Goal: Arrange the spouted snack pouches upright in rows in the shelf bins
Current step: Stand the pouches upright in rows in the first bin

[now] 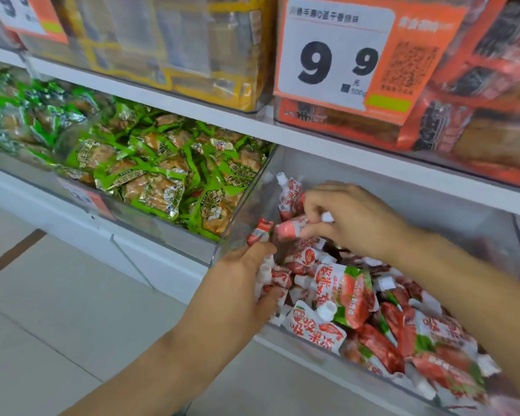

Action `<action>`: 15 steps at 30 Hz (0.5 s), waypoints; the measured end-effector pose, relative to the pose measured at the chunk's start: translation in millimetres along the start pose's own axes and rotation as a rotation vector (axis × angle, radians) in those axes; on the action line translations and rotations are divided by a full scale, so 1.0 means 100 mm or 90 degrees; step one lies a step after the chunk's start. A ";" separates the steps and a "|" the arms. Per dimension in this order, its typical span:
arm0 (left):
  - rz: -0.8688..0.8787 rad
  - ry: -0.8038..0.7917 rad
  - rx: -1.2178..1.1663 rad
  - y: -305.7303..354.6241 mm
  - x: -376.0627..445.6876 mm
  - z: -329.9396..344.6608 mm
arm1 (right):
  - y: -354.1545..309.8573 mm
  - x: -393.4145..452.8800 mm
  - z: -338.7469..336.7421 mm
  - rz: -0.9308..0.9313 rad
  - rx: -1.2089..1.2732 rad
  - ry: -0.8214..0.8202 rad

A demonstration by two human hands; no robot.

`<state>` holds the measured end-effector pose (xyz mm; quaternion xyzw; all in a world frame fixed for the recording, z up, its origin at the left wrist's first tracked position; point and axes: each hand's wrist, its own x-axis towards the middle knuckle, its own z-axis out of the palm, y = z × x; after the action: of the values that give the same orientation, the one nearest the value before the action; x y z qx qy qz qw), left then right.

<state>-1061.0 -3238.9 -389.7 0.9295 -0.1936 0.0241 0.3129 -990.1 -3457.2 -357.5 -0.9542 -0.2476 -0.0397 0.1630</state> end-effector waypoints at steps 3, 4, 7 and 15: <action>0.009 0.010 0.008 0.00 -0.01 -0.01 | -0.08 -0.12 -0.30 0.087 -0.148 -0.077; 0.010 0.009 0.009 0.00 -0.01 0.00 | -0.12 -0.13 -0.35 0.120 -0.216 -0.160; 0.006 0.005 0.002 -0.01 -0.02 -0.01 | -0.21 -0.02 -0.25 0.089 -0.185 -0.193; 0.018 -0.008 -0.010 -0.04 -0.04 -0.02 | -0.24 0.37 0.11 0.047 -0.168 -0.487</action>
<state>-1063.5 -3233.4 -391.0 0.9244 -0.2086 0.0212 0.3187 -969.9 -3416.8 -355.4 -0.9211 -0.2485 0.2928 -0.0635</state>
